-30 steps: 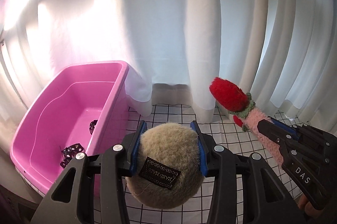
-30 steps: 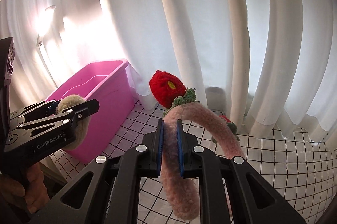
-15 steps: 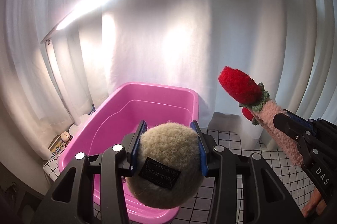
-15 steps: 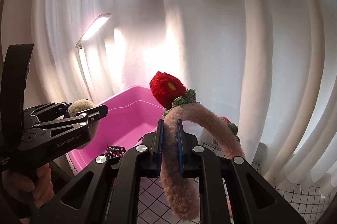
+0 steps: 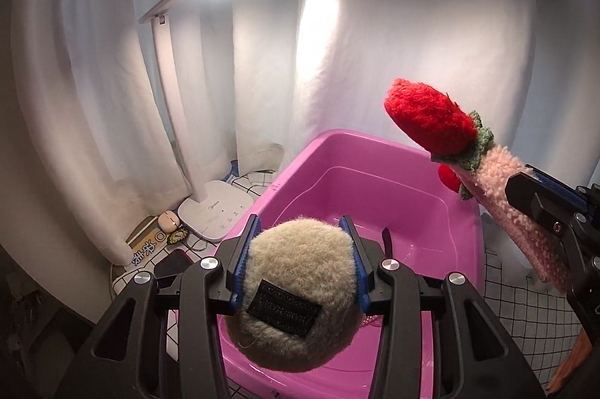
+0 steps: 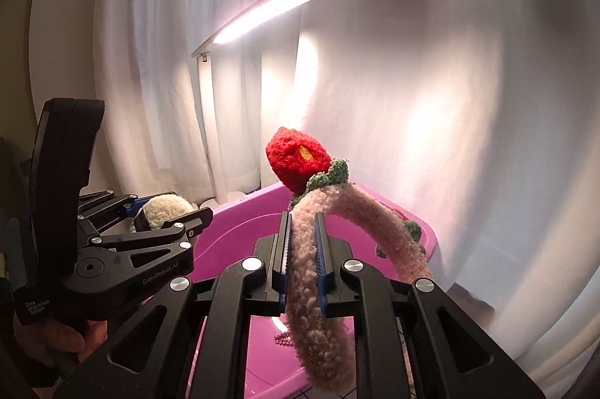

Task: Organize jewelry
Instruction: 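Lift the beige ball with the left tool while the right tool carries the headband to the tub, then open both tools to drop the ball and headband into the tub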

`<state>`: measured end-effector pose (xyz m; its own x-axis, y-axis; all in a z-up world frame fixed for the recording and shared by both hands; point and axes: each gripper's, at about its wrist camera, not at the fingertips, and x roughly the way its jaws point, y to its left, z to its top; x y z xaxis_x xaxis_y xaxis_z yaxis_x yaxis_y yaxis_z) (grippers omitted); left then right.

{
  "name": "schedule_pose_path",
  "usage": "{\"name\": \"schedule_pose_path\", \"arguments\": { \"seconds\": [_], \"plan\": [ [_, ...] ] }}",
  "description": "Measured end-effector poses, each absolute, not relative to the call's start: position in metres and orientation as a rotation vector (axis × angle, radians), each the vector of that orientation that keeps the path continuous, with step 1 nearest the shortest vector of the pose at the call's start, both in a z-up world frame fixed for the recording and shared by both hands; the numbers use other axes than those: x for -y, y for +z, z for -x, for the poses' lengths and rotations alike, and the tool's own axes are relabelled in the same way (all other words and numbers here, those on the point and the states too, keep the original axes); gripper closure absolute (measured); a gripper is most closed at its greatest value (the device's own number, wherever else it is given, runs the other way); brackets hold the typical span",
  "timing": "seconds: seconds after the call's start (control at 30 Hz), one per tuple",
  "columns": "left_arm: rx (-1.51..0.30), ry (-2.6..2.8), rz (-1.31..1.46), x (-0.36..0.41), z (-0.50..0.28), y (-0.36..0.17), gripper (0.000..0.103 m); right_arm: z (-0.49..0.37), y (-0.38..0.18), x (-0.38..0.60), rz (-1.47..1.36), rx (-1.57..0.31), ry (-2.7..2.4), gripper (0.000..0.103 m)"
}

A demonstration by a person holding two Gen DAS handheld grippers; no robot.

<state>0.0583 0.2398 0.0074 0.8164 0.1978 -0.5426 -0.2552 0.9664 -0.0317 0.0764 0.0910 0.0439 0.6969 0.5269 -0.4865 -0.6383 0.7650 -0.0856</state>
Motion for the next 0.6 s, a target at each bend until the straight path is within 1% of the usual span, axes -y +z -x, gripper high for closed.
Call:
{"name": "schedule_pose_path", "arguments": {
  "seconds": [0.33, 0.5, 0.6],
  "plan": [
    [-0.675, 0.284, 0.108, -0.261, -0.092, -0.024, 0.060, -0.116, 0.009, -0.132, 0.293, -0.557, 0.667, 0.092],
    [-0.702, 0.291, 0.121, -0.266, -0.101, -0.030, 0.059, -0.125, 0.001, -0.146, 0.304, -0.568, 0.658, 0.092],
    [-0.712, 0.296, 0.131, -0.266, -0.102, -0.031, 0.056, -0.131, -0.002, -0.152, 0.306, -0.585, 0.639, 0.091]
  ]
}}
